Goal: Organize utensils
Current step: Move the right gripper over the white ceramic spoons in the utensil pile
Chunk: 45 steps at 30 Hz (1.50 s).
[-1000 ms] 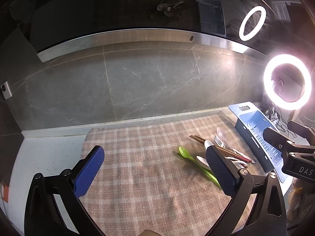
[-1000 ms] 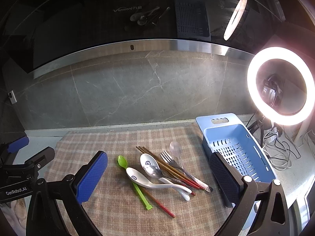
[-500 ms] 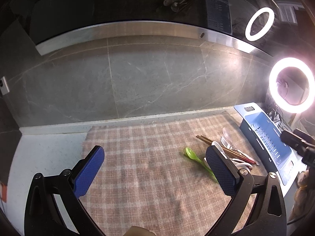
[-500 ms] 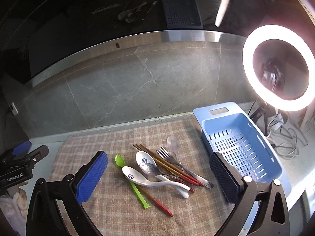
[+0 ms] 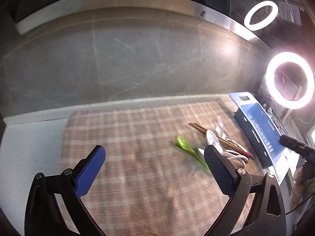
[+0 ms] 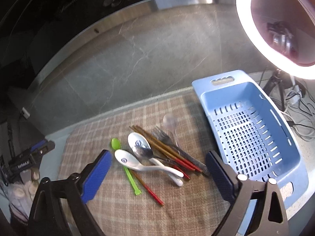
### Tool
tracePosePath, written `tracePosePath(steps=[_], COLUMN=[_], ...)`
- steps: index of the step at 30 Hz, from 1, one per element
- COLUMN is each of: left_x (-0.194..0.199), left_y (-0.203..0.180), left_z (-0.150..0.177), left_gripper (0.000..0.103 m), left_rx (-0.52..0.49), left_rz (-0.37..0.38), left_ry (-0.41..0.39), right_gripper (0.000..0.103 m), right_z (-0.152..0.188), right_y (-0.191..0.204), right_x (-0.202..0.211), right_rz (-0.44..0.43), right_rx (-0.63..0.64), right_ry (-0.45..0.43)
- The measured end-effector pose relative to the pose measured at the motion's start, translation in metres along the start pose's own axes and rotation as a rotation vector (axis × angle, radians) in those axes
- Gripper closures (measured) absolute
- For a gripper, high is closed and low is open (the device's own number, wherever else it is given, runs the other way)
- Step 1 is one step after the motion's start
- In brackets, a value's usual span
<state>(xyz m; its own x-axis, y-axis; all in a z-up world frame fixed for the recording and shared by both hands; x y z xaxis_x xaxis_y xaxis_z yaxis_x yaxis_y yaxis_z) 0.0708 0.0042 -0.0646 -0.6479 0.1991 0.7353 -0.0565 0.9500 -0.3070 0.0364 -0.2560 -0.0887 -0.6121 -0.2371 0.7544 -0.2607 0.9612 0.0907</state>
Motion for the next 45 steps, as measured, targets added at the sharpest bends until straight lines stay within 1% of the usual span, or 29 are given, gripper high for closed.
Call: tracePosePath(steps=[1, 2, 3, 4, 6, 7, 8, 9, 12, 14, 17, 18, 21, 22, 23, 24, 25, 26, 27, 28, 30, 32, 33, 34, 35, 37, 39, 42, 45], left_x=[-0.003, -0.007, -0.012, -0.017, -0.028, -0.034, -0.042, -0.047, -0.063, -0.074, -0.092, -0.096, -0.113, -0.116, -0.119, -0.121, -0.124, -0.129, -0.132, -0.136, -0.144, -0.151, -0.154, -0.159, -0.160, -0.160, -0.162, -0.163, -0.164], left_y=[-0.004, -0.008, -0.013, -0.017, -0.023, -0.025, -0.028, -0.030, -0.037, -0.042, -0.049, -0.050, -0.053, -0.056, -0.060, -0.062, -0.064, -0.066, -0.068, -0.068, -0.070, -0.071, -0.073, -0.074, -0.076, -0.077, -0.079, -0.079, -0.079], left_z=[0.001, 0.002, 0.004, 0.005, 0.008, 0.010, 0.012, 0.013, 0.017, 0.019, 0.020, 0.019, 0.017, 0.016, 0.014, 0.013, 0.012, 0.014, 0.015, 0.015, 0.016, 0.017, 0.017, 0.018, 0.020, 0.023, 0.025, 0.026, 0.027], left_gripper=[0.005, 0.008, 0.009, 0.010, 0.010, 0.013, 0.018, 0.019, 0.027, 0.045, 0.052, 0.054, 0.054, 0.054, 0.054, 0.054, 0.054, 0.054, 0.054, 0.054, 0.054, 0.054, 0.054, 0.057, 0.064, 0.072, 0.072, 0.072, 0.072], left_rx=[-0.006, -0.014, -0.024, -0.034, -0.038, -0.035, -0.032, -0.030, -0.018, -0.014, 0.002, 0.006, 0.028, 0.014, -0.025, -0.060, -0.094, -0.144, -0.175, -0.195, -0.213, -0.202, -0.205, -0.210, -0.212, -0.222, -0.239, -0.231, -0.232], left_rz=[0.008, 0.014, 0.014, 0.014, 0.023, 0.033, 0.042, 0.049, 0.065, 0.078, 0.094, 0.098, 0.118, 0.147, 0.187, 0.195, 0.192, 0.197, 0.181, 0.153, 0.125, 0.114, 0.116, 0.119, 0.125, 0.134, 0.134, 0.144, 0.151], left_ry=[0.010, 0.020, 0.029, 0.039, 0.068, 0.091, 0.119, 0.138, 0.188, 0.222, 0.267, 0.277, 0.340, 0.365, 0.394, 0.407, 0.430, 0.480, 0.503, 0.507, 0.535, 0.557, 0.560, 0.560, 0.565, 0.566, 0.561, 0.569, 0.568], right_gripper=[0.024, 0.030, 0.035, 0.038, 0.051, 0.054, 0.059, 0.062, 0.062, 0.062, 0.063, 0.064, 0.068, 0.068, 0.070, 0.072, 0.072, 0.073, 0.073, 0.073, 0.073, 0.073, 0.073, 0.073, 0.073, 0.073, 0.073, 0.073, 0.073], right_z=[0.000, 0.000, 0.000, 0.001, 0.003, 0.004, 0.005, 0.006, 0.008, 0.008, 0.009, 0.009, 0.008, 0.007, 0.007, 0.008, 0.008, 0.008, 0.008, 0.008, 0.007, 0.006, 0.006, 0.006, 0.007, 0.007, 0.008, 0.007, 0.006], right_y=[0.002, 0.004, 0.007, 0.010, 0.016, 0.016, 0.017, 0.015, 0.013, 0.013, 0.016, 0.016, 0.017, 0.018, 0.019, 0.020, 0.020, 0.019, 0.019, 0.018, 0.018, 0.019, 0.019, 0.020, 0.020, 0.020, 0.020, 0.019, 0.015], right_x=[-0.006, -0.013, -0.021, -0.028, -0.046, -0.051, -0.059, -0.066, -0.079, -0.087, -0.095, -0.097, -0.099, -0.098, -0.096, -0.096, -0.096, -0.097, -0.099, -0.101, -0.105, -0.108, -0.109, -0.110, -0.110, -0.112, -0.114, -0.119, -0.116], right_rz=[-0.023, -0.047, -0.058, -0.057, -0.055, -0.063, -0.081, -0.089, -0.089, -0.110, -0.122, -0.132, -0.151, -0.157, -0.156, -0.156, -0.161, -0.165, -0.162, -0.157, -0.164, -0.173, -0.175, -0.179, -0.186, -0.197, -0.201, -0.207, -0.207], right_rx=[0.030, 0.065, 0.111, 0.154, 0.250, 0.274, 0.292, 0.307, 0.366, 0.388, 0.431, 0.440, 0.444, 0.456, 0.479, 0.499, 0.509, 0.514, 0.521, 0.529, 0.536, 0.539, 0.544, 0.545, 0.544, 0.541, 0.541, 0.523, 0.450], right_ry=[0.025, 0.053, 0.086, 0.114, 0.184, 0.212, 0.244, 0.268, 0.320, 0.341, 0.359, 0.363, 0.367, 0.362, 0.362, 0.367, 0.373, 0.379, 0.385, 0.391, 0.399, 0.402, 0.404, 0.404, 0.406, 0.409, 0.413, 0.412, 0.394])
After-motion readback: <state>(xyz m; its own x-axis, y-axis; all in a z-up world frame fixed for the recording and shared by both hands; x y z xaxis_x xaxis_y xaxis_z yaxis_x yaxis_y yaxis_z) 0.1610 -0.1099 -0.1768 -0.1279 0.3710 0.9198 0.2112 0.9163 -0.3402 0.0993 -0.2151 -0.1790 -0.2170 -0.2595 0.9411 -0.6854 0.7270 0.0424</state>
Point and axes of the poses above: each gripper's, at about its wrist camera, not at the fingertips, and x roughly against the way its jaws point, y to its left, z to its underside, the point moved 3 cm from there along -x, roughly the way its jaws point, and after that the axes turned 14 degrees about x, right-handed, at the moved point
